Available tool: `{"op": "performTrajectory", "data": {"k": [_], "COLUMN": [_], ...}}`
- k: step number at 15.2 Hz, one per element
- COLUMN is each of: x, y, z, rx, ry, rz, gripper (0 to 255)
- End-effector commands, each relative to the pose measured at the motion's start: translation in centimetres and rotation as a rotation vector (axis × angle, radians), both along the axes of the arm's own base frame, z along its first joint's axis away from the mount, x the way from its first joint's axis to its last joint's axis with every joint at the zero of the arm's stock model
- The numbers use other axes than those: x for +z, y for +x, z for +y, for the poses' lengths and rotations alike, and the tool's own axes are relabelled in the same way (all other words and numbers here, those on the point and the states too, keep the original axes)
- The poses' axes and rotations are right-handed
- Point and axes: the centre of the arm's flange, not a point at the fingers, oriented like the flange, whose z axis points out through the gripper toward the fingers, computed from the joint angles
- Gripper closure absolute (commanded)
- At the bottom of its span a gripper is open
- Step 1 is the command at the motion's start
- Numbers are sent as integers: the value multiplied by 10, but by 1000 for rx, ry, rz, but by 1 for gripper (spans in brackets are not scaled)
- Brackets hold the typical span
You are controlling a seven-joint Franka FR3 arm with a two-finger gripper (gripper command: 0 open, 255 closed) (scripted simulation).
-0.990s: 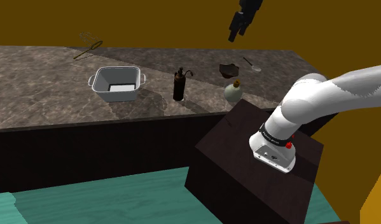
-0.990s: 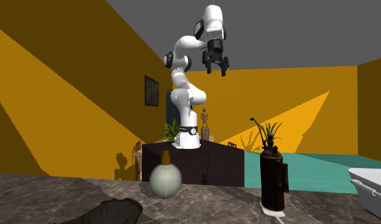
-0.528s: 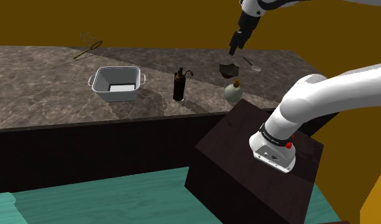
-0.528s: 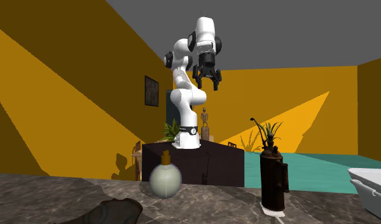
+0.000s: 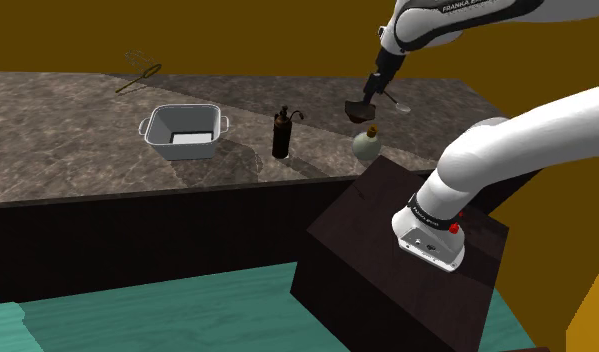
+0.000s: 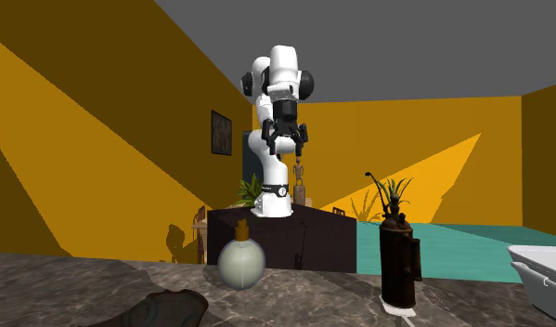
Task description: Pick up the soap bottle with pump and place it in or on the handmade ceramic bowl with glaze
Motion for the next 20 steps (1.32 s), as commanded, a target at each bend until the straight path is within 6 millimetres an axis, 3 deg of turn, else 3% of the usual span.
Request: {"op": "performTrajectory", "data": {"k": [1,16,20], "x": [-21,-175,-196], "y": [3,2,4], "z": [-17,-137,-138], "rx": [-6,-57,-57], "ry": [-3,-18,-18], "rz": [0,10,10], "gripper": [0,0,0]}}
